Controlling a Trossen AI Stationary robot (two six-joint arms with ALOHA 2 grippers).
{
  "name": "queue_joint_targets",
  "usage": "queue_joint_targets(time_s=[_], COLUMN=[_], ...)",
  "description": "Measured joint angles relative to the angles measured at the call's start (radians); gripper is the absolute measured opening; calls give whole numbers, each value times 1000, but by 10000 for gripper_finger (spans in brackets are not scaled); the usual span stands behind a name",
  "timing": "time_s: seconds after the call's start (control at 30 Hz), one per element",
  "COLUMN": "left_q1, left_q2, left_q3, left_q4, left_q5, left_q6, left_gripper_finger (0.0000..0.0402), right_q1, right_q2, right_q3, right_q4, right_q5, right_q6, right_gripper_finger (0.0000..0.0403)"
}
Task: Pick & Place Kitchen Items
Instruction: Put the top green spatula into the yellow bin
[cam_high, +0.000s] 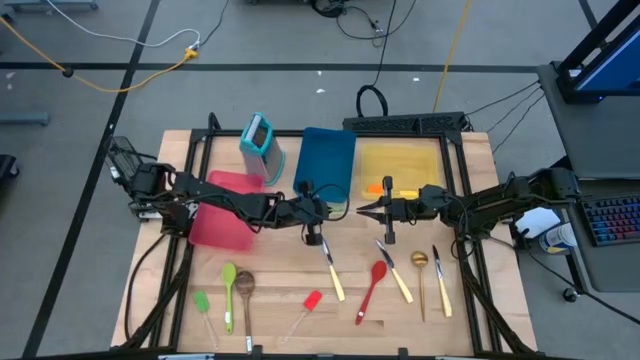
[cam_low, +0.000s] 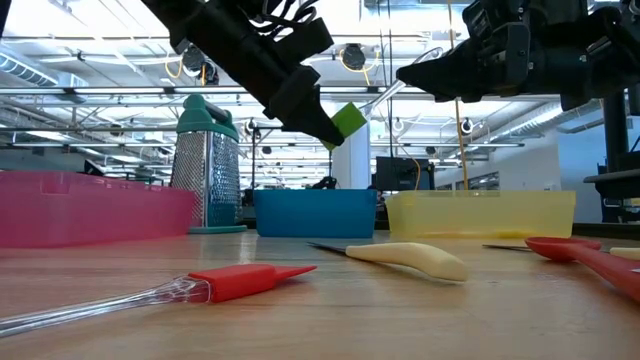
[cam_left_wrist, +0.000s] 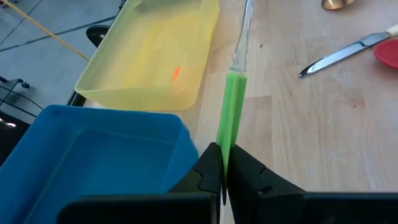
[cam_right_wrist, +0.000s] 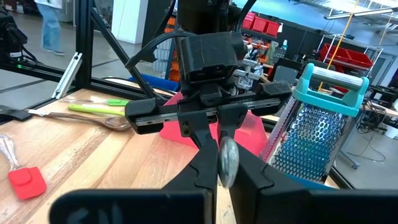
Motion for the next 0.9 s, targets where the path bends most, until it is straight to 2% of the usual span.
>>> queue_joint_targets(time_s=[0.43,0.63,0.73,0.9], left_q1=[0,-8,-13,-13], left_q2=[0,0,0,0], left_q3=[0,0,0,0], left_q4=[0,0,0,0], left_q5=[6,37,37,37], left_q6=[3,90,101,113], left_gripper_finger=[6,14,6,17], right_q1=[0,1,1,1], right_q2=[0,0,0,0], right_q3=[0,0,0,0], right_q4=[0,0,0,0], right_q5=[0,-7,-8,-6], right_q6=[0,2,3,2], right_gripper_finger=[11,11,11,11])
